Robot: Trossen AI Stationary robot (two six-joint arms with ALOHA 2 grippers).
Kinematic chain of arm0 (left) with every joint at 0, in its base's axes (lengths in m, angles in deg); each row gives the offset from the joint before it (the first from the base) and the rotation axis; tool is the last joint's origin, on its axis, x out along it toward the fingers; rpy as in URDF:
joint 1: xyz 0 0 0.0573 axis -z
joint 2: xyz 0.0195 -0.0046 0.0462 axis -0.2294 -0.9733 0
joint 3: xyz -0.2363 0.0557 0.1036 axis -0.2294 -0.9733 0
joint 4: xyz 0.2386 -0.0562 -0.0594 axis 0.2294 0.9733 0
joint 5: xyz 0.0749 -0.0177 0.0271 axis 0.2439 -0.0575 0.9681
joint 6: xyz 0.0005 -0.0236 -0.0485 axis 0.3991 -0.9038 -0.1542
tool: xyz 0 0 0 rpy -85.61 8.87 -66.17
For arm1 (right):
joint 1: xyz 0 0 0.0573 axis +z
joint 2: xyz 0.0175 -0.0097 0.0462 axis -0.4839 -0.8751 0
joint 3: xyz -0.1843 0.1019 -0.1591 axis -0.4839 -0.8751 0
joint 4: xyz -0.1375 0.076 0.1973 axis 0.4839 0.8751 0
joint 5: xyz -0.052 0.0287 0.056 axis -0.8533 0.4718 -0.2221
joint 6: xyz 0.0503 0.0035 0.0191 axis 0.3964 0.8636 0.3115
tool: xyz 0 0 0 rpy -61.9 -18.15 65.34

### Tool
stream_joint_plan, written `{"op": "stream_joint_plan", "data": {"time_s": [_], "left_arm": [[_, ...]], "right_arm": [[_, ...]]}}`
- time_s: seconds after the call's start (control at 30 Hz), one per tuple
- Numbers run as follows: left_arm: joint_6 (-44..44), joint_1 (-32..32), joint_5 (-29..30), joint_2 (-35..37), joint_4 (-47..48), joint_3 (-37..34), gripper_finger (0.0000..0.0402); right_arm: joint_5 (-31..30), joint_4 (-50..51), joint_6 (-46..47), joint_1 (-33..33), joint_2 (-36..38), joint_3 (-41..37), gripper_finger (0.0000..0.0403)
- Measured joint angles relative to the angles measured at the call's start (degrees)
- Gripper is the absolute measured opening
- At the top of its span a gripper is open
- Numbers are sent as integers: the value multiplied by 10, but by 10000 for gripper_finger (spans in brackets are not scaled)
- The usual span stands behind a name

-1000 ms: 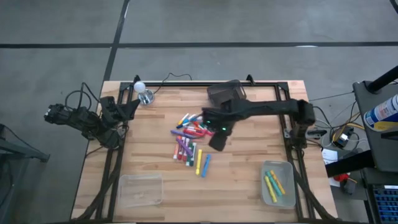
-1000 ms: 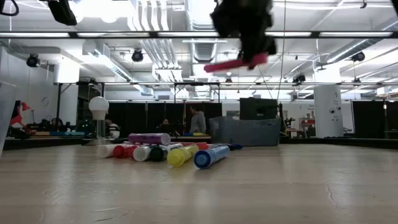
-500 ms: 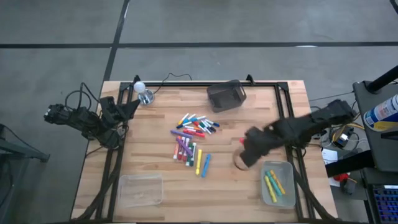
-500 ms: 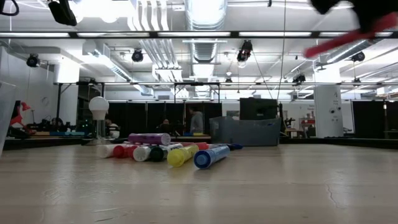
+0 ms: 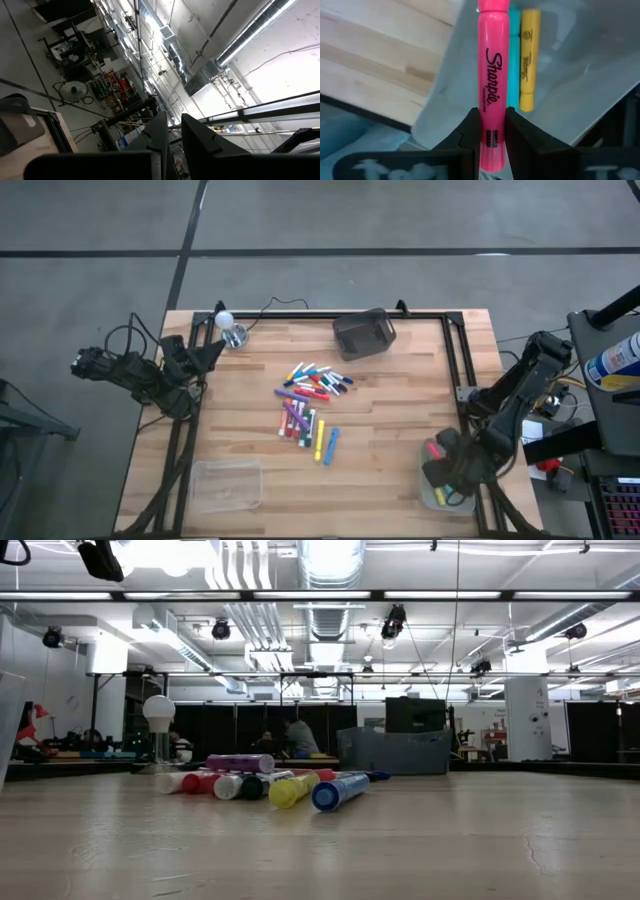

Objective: Pick & Place Markers
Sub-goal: Put the pink highlighter pen into the gray bin, then put the blue highlighter pen into the gray bin

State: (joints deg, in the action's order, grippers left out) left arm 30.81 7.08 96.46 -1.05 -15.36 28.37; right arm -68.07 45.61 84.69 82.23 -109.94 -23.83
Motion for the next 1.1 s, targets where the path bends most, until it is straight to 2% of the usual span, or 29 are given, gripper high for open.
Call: {"op": "stream_joint_plan", "data": {"time_s": [0.1, 0.23, 0.33, 0.47, 0.63, 0.77, 0.9, 1.1], "left_arm": [[1, 0, 0, 0, 0, 0, 48], [1, 0, 0, 0, 0, 0, 48], [0, 0, 0, 0, 0, 0, 48], [0, 0, 0, 0, 0, 0, 48], [0, 0, 1, 0, 0, 0, 48], [11, 0, 2, 0, 0, 0, 48], [14, 0, 2, 0, 0, 0, 48], [14, 0, 3, 0, 0, 0, 48]], "right_arm": [[18, -33, 12, 7, -12, -17, 61], [81, -40, 0, 7, -33, -26, 112], [105, -40, -8, 7, -44, -25, 146], [103, -39, -14, 7, -48, -13, 170], [100, -33, -18, -1, -44, 4, 172], [55, -25, -24, -24, -35, 25, 165], [8, -25, -119, -76, -39, 56, 156], [-5, -34, -341, -188, -69, 99, 139]]}}
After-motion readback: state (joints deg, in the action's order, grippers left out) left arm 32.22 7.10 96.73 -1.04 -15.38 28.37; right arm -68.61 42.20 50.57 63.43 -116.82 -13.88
